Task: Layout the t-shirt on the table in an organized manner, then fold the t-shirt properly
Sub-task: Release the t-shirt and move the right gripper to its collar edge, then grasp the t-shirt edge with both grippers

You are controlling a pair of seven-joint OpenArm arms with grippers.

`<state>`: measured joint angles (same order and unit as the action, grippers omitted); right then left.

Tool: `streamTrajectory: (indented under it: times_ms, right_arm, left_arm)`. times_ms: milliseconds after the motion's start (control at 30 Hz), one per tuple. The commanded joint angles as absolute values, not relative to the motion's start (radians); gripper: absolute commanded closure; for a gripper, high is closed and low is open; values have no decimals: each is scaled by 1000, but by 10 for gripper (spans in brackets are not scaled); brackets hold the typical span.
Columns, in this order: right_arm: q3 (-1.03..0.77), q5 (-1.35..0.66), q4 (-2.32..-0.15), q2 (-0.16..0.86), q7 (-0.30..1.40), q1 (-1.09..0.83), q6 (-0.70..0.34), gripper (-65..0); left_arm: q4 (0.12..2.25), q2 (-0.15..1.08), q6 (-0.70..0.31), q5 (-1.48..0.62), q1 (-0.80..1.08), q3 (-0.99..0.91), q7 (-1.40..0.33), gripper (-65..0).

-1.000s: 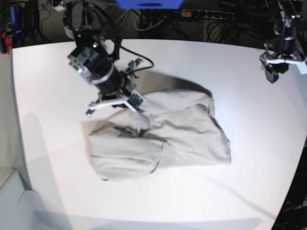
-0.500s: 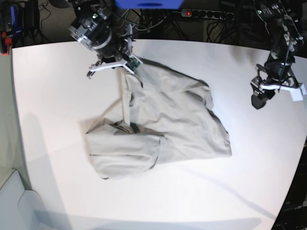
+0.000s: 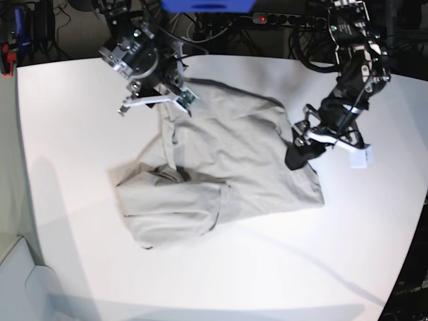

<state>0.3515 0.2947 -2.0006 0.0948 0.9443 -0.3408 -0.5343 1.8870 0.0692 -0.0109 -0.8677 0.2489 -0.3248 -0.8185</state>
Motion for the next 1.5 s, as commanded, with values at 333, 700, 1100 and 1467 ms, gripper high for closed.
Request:
streamTrajectory:
  times_ms: [333,700,1100,1467]
  right_arm:
    - [364,297,-2034,122,831,-366,-538,-202]
    - [367,298,-2029,122,829,-131,-538,-206]
    - [535,297,-1689,64,803,202,-536,-242]
    - [628,298,-1477,-8,591,205,-453,-244]
  left_arm:
    - [1644,-27,-5,-619,122,-202,-812,-79]
    - [1419,38,-5,-552,84,-209,-746,-6]
    - [1448,185,-5,-562,194,-280,-723,-6]
    - [1461,180,-5,-562,217,-338,-727,-6]
